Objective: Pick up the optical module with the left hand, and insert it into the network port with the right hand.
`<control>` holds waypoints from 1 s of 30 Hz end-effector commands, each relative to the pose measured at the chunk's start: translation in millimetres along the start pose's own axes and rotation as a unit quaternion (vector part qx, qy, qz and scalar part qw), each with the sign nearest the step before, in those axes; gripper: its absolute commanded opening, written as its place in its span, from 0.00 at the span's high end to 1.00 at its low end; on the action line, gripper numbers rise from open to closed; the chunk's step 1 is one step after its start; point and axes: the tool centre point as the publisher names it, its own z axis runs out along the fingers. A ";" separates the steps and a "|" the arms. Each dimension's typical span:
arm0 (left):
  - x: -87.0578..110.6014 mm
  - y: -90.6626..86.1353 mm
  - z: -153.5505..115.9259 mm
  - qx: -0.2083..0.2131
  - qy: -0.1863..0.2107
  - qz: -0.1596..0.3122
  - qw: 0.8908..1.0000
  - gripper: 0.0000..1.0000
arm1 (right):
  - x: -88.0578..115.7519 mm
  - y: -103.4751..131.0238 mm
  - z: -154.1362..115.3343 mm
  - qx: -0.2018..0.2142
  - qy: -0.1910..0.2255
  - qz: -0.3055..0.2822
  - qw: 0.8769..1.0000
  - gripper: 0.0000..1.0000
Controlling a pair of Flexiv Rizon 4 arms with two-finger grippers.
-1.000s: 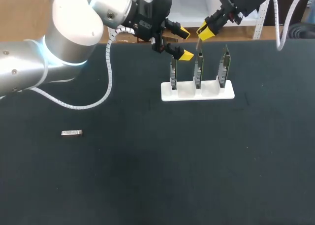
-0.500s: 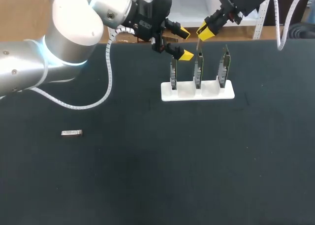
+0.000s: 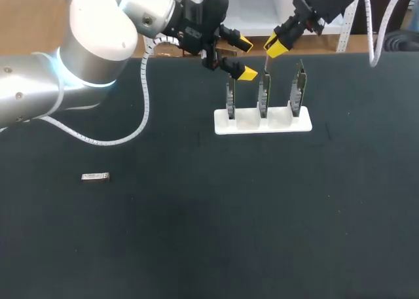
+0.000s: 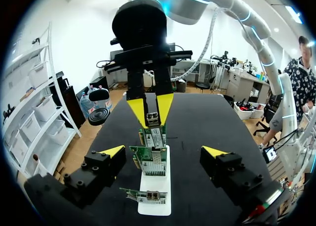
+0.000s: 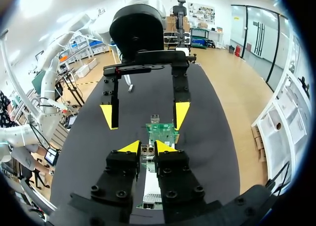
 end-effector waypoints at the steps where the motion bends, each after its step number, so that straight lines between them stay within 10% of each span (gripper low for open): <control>1: -1.2 1.7 0.0 0.002 0.004 -0.001 1.000 0.00 | 0.9 -3.3 -0.9 -0.002 0.001 0.001 1.000 1.00; 30: -1.2 1.7 0.0 0.002 0.004 -0.001 1.000 0.00 | -5.6 1.8 2.2 0.002 0.035 -0.004 0.999 1.00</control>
